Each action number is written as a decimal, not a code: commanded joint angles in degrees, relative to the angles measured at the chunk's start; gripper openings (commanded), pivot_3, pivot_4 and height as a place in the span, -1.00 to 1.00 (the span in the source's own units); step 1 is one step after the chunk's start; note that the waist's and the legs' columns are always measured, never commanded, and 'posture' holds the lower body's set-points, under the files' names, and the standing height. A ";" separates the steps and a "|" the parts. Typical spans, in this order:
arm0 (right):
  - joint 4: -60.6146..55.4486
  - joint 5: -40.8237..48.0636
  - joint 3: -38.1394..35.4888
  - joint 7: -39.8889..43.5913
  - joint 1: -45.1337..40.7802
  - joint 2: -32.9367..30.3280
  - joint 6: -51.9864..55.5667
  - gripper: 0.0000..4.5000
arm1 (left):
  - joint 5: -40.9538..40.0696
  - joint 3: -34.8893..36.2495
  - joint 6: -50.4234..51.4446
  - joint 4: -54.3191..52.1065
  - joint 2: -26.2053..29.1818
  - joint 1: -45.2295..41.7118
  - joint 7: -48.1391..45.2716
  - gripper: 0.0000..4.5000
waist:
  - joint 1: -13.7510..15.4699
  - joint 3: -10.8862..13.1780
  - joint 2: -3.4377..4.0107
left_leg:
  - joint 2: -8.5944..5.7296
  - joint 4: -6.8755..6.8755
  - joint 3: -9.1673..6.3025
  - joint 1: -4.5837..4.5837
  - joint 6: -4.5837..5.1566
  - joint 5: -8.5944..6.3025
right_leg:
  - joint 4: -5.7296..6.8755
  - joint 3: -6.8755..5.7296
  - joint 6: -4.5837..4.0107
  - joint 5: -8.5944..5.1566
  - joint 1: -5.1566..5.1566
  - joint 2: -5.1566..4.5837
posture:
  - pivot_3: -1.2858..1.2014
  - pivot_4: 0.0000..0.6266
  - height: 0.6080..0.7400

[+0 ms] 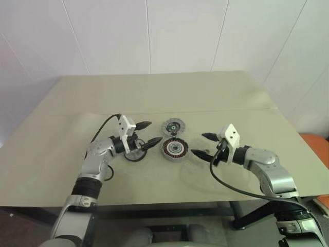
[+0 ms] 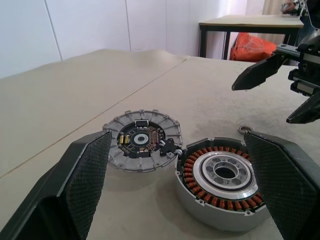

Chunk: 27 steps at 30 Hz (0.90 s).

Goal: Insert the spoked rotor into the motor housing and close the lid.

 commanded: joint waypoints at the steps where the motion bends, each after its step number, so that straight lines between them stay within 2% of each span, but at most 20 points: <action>1: -0.26 0.48 -1.40 0.98 -1.02 -1.46 -1.22 1.00 | -1.67 0.93 0.36 -1.40 0.14 -1.15 -1.27 1.00 | 0.05 0.01 -0.01 | -0.02 0.00 0.00 0.00 0.00 0.00 | 0.00 0.00 0.00 0.00 0.00 -0.02 | 0.03 -1.00 1.00; 11: 1.37 0.48 -1.60 1.80 -0.42 -3.50 0.57 1.00 | -2.09 0.07 0.61 -0.98 -0.90 -1.12 -3.25 1.00 | 0.03 0.03 -0.05 | -0.03 0.00 0.00 0.00 0.00 0.00 | -0.02 0.00 -0.03 0.02 0.01 -0.03 | 0.03 -1.00 1.00; 17: 9.14 -0.26 -2.05 1.39 0.82 -3.59 -0.60 1.00 | -1.41 -0.35 0.13 -1.43 -0.03 0.51 -5.09 1.00 | 0.02 0.03 -0.05 | -0.03 0.00 0.01 0.01 0.00 0.00 | -0.02 0.00 -0.04 0.02 0.03 -0.03 | 0.03 -1.00 1.00; 27: 20.92 -3.71 -1.92 -5.84 -0.57 2.83 -9.66 1.00 | -2.48 -0.08 1.35 -4.26 -0.25 2.10 -4.90 1.00 | -0.32 0.02 -0.09 | 0.01 0.04 0.03 0.19 0.00 0.00 | 0.03 0.07 -0.01 0.00 0.19 0.04 | 0.03 -1.00 1.00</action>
